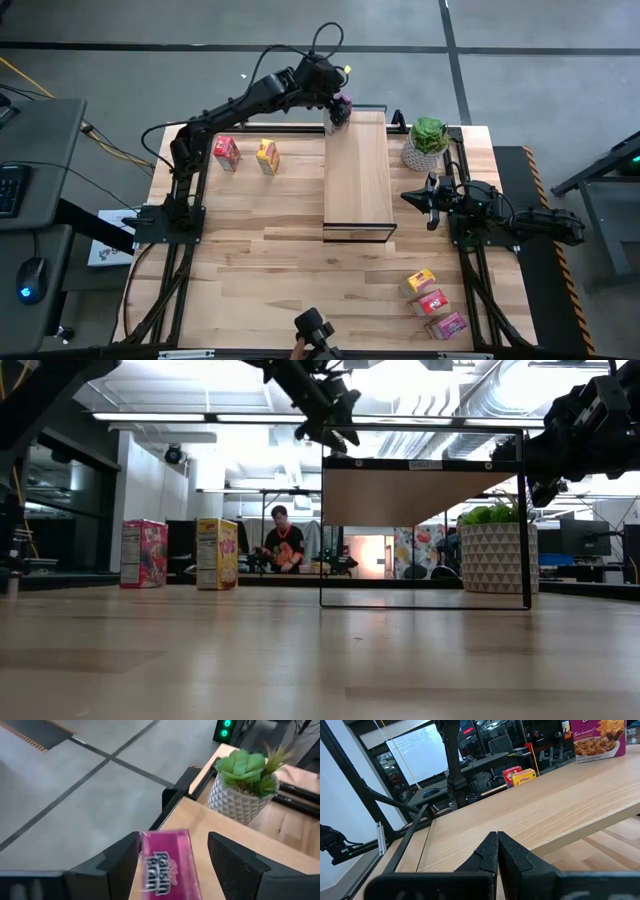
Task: Stack cereal on shelf
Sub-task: Put the top purple cereal box on the shelf
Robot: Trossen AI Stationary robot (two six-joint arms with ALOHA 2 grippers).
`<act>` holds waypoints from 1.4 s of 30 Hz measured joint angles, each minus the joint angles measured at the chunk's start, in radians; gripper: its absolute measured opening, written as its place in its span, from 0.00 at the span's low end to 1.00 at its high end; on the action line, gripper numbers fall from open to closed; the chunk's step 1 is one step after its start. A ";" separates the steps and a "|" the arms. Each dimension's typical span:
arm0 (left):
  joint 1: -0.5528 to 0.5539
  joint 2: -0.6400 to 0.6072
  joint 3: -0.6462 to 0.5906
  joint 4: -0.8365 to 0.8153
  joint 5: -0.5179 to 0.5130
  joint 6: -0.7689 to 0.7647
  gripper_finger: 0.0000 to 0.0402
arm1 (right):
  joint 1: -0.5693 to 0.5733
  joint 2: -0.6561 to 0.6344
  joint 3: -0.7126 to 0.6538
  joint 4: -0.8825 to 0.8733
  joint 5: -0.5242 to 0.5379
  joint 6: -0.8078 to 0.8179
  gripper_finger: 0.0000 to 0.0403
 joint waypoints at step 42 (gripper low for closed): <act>0.178 -0.390 -0.956 0.768 0.175 0.009 0.00 | 0.000 0.000 0.000 0.000 0.000 0.000 0.00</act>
